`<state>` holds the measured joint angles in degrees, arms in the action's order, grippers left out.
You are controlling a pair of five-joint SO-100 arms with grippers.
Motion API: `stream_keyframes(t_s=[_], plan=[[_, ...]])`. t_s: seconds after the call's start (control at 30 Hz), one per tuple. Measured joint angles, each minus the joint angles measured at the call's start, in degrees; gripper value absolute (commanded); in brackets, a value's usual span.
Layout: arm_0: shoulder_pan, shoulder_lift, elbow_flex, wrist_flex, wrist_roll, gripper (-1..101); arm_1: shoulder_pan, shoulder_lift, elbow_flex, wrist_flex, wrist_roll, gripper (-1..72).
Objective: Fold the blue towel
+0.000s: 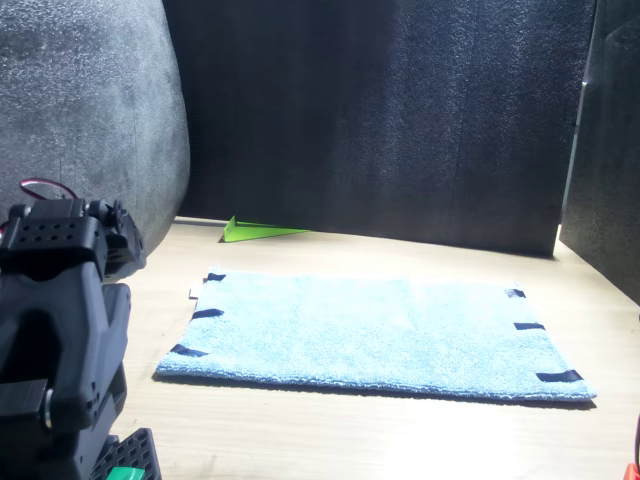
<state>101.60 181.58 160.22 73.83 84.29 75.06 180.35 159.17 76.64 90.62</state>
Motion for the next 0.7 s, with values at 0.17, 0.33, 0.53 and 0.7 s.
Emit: stream_keyframes(t_s=[0.17, 0.33, 0.53, 0.7], plan=[[3.43, 0.09, 0.26, -1.14, 4.57, 0, 1.58, -0.53, 1.23, -4.57, 0.62, -0.1], [1.49, 0.09, 0.26, -1.14, 6.77, 0, 1.49, -0.44, 1.23, -4.57, 0.53, -0.1], [2.46, 0.09, 0.26, -1.14, 6.42, 0, 1.41, -0.35, 1.23, -4.48, -0.79, -0.1], [2.37, 0.09, 0.26, -1.14, 6.42, 11, 1.67, -0.35, 1.23, -4.57, -1.67, 11.9]])
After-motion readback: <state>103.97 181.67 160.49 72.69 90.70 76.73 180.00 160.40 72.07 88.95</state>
